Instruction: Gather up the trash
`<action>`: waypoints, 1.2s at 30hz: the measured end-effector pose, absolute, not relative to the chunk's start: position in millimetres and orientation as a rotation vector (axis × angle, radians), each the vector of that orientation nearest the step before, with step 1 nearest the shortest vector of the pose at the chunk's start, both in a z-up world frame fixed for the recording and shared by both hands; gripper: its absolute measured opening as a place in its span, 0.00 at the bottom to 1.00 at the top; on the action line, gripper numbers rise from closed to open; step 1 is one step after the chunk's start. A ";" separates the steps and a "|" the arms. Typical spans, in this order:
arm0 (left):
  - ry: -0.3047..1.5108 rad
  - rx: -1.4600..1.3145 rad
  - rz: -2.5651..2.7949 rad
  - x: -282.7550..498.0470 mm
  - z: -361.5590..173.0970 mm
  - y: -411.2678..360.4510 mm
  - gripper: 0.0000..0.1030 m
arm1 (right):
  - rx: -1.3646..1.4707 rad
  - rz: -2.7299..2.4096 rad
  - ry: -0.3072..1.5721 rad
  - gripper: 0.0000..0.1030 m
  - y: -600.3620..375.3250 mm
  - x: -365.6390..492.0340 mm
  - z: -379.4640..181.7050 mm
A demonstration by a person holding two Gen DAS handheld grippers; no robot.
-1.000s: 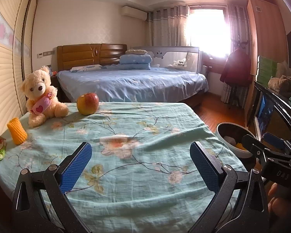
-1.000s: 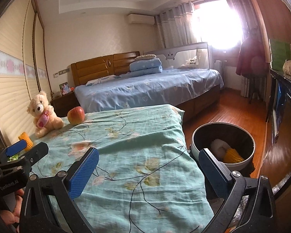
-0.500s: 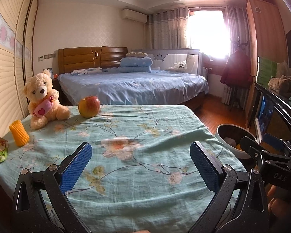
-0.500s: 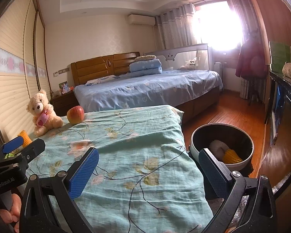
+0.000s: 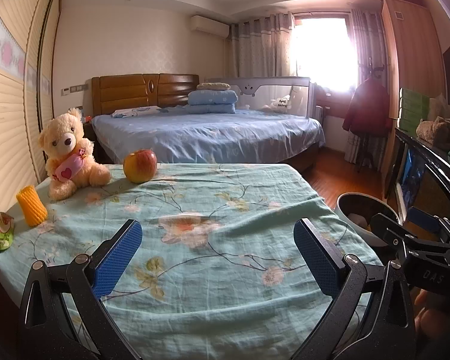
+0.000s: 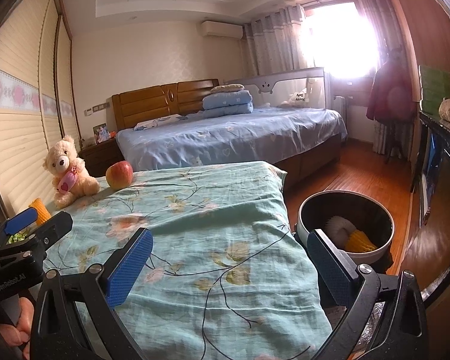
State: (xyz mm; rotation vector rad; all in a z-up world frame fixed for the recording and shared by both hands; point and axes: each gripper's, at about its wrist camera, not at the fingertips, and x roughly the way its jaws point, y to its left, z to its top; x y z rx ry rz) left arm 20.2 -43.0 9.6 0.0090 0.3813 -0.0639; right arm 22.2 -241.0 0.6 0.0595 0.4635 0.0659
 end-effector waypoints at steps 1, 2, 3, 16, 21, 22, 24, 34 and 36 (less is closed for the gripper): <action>0.381 0.010 -0.062 20.2 9.6 -43.2 1.00 | 0.060 0.066 0.464 1.00 -240.6 22.4 0.5; 0.381 0.011 -0.062 20.4 9.6 -43.2 1.00 | 0.061 0.067 0.465 1.00 -240.7 22.5 0.5; 0.382 0.009 -0.064 20.4 9.5 -42.9 1.00 | 0.064 0.067 0.465 1.00 -240.5 22.4 0.6; 0.386 0.007 -0.065 21.3 9.1 -42.3 1.00 | 0.065 0.070 0.469 1.00 -239.3 22.4 1.4; 0.388 0.006 -0.065 21.3 8.9 -42.0 1.00 | 0.065 0.073 0.472 1.00 -239.0 22.5 1.3; 0.388 0.006 -0.065 21.6 8.4 -42.1 1.00 | 0.065 0.073 0.472 1.00 -238.8 22.5 1.3; 0.390 0.006 -0.063 22.3 7.7 -41.5 1.00 | 0.065 0.073 0.473 1.00 -239.0 22.6 1.1; 0.396 0.011 -0.069 24.6 5.4 -41.4 1.00 | 0.060 0.080 0.476 1.00 -236.9 23.3 0.8; 0.396 0.010 -0.069 24.9 5.2 -41.5 1.00 | 0.061 0.080 0.476 1.00 -236.9 23.3 0.8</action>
